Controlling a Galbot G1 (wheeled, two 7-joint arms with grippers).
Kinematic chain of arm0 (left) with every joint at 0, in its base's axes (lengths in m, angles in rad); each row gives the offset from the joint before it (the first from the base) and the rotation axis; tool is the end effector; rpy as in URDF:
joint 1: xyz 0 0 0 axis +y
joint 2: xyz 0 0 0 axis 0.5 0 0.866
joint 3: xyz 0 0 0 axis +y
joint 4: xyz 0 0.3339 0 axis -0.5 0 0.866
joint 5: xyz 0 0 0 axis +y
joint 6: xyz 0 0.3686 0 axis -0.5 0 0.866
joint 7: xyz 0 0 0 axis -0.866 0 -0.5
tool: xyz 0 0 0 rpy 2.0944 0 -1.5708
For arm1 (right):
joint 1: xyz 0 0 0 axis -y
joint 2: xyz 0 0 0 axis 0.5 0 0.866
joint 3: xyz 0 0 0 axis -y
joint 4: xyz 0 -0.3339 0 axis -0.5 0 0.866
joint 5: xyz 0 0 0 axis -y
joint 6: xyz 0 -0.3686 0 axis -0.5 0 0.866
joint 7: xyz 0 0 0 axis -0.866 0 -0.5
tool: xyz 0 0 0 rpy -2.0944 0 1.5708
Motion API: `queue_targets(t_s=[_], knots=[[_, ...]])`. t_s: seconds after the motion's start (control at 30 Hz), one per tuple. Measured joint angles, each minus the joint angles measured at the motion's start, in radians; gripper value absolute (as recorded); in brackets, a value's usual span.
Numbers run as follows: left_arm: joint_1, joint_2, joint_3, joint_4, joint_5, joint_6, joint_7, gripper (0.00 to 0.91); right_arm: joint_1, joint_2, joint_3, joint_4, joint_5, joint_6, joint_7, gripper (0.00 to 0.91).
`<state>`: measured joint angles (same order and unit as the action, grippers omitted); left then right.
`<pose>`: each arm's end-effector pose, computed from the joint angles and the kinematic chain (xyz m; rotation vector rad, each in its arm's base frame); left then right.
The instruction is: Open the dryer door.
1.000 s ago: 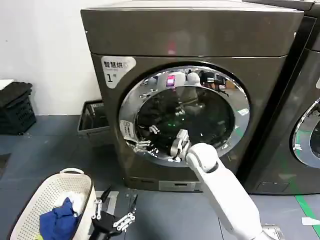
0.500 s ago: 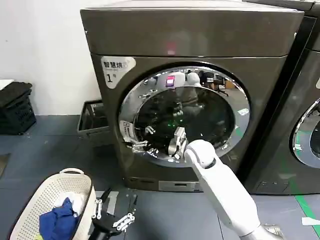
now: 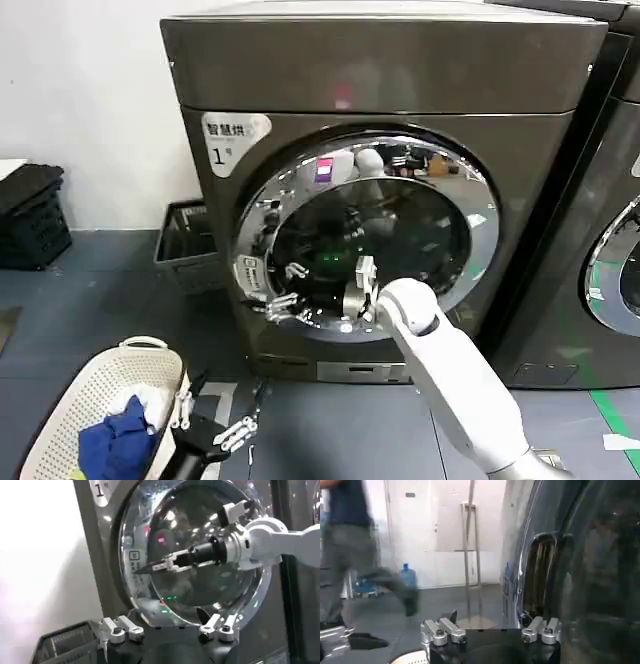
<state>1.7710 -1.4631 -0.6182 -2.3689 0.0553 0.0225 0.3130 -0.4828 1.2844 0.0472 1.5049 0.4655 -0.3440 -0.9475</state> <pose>0.1476 0.0317 -0.2198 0.4852 3.0617 0.3187 0.4854 0.0606 -0.1557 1.9940 -2.3823 0.0422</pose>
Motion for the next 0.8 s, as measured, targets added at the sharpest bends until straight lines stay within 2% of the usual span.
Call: queue_targets(t_s=[0.23, 0.43, 0.67, 0.8], knots=[[-0.055, 0.025, -0.084, 0.007, -0.071, 0.045, 0.038, 0.907, -0.013, -0.020, 0.010, 0.006, -0.003, -0.001, -0.069, 0.907], [-0.111, 0.060, -0.174, 0.032, -0.156, 0.051, 0.034, 0.907, -0.029, -0.038, 0.016, 0.025, -0.003, 0.000, -0.132, 0.907], [-0.154, 0.127, -0.263, 0.070, -0.275, 0.014, 0.004, 0.907, -0.051, -0.053, 0.028, 0.038, -0.007, 0.001, -0.233, 0.907], [-0.173, 0.173, -0.298, 0.099, -0.312, -0.042, 0.002, 0.907, -0.062, -0.067, 0.036, 0.047, -0.006, 0.004, -0.293, 0.907]])
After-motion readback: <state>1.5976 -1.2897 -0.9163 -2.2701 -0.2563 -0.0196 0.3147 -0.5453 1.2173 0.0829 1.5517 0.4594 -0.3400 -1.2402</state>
